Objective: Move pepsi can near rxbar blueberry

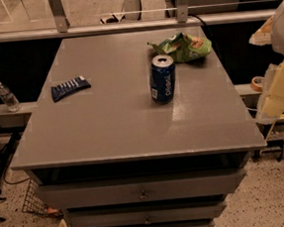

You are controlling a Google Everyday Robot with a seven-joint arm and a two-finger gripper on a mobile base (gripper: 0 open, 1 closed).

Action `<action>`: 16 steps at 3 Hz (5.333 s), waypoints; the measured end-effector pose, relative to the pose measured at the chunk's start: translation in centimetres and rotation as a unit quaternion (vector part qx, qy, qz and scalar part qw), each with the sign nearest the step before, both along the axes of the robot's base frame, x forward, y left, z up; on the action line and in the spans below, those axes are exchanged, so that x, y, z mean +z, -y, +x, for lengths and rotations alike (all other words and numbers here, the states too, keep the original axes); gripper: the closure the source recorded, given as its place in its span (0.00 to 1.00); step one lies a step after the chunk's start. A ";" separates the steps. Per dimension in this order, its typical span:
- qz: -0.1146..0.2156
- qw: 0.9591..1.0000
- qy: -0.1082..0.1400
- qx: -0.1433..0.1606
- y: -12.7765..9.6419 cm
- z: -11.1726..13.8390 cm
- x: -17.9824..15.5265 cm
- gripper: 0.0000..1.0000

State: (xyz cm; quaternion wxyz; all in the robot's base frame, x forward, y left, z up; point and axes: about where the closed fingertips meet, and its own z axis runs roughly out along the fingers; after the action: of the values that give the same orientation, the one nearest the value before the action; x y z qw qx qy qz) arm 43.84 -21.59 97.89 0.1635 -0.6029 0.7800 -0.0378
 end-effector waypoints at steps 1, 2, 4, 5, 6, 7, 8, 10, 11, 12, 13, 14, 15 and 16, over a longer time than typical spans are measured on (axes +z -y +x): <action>0.000 1.000 0.000 0.000 0.0 0.0 0.0 0.00; 0.042 0.999 0.009 0.000 -1.7 1.8 -0.4 0.00; 0.154 0.987 0.002 0.038 -7.6 6.8 -2.6 0.00; 0.165 0.984 -0.014 0.063 -10.0 8.4 -4.3 0.00; 0.169 0.983 -0.011 0.077 -11.5 9.9 -4.8 0.00; 0.168 0.982 -0.002 0.082 -12.4 11.1 -5.0 0.00; 0.159 0.984 -0.001 0.085 -13.1 12.1 -5.8 0.00; 0.147 0.986 -0.014 0.083 -13.9 14.0 -8.0 0.08; 0.151 0.985 -0.015 0.086 -14.7 14.6 -8.2 0.22; 0.164 0.982 -0.015 0.092 -15.7 14.8 -7.8 0.45; 0.180 0.978 -0.013 0.101 -17.1 14.7 -7.2 0.69; 0.210 0.969 -0.003 0.129 -18.4 13.9 -4.3 0.98; 0.208 0.970 -0.004 0.128 -18.4 13.9 -4.4 1.00; 0.223 0.967 0.003 0.125 -19.7 14.3 -3.8 1.00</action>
Offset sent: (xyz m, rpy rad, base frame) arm 0.0602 0.0543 -0.0141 0.2784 -0.0434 0.0006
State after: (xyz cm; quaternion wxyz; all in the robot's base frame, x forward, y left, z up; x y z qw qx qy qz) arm 58.17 -1.85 94.13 0.2999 -0.6434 0.6868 0.1561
